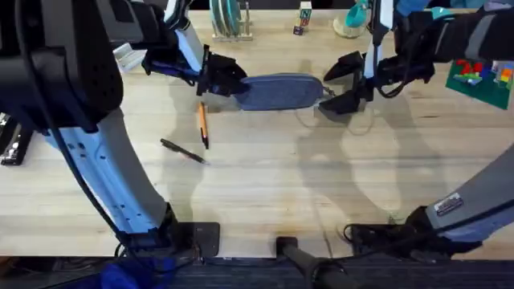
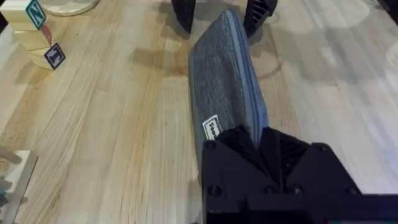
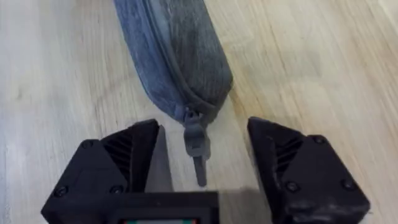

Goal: Unzip the bag, pick up the pens from the table one at a time and place them inside, then zip the bag closed.

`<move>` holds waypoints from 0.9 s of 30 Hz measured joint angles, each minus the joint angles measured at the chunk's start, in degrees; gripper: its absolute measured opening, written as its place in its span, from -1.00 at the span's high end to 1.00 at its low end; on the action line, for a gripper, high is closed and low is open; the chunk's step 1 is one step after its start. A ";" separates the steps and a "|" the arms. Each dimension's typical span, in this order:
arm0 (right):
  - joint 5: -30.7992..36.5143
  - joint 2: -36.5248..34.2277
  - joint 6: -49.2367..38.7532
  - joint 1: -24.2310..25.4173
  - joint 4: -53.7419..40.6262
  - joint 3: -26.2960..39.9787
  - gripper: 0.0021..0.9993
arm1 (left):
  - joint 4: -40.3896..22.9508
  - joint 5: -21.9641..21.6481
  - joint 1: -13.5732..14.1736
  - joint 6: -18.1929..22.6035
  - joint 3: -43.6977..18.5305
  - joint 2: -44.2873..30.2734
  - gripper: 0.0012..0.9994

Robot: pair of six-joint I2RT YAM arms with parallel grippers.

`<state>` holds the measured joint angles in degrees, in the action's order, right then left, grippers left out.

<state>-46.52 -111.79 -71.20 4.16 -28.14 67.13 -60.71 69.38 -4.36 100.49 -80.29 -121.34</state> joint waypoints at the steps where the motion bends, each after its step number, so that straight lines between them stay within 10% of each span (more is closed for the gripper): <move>1: 0.00 0.02 0.00 0.02 0.02 0.00 -0.73 | 0.04 0.00 0.00 0.00 0.00 0.00 0.91; 16: -0.02 0.02 -0.02 0.02 0.17 0.07 -0.03 | 0.06 0.00 0.00 0.00 0.00 0.00 0.91; 21: -0.02 0.02 -0.04 0.02 0.04 0.07 0.90 | 0.06 0.00 0.00 0.00 0.00 0.00 0.91; 27: -0.04 0.02 -0.02 0.03 0.02 0.09 0.94 | 0.06 0.00 0.00 0.01 0.00 0.00 0.91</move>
<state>-46.57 -111.77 -71.22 4.20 -28.12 67.22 -60.64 69.38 -4.36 100.50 -80.29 -121.34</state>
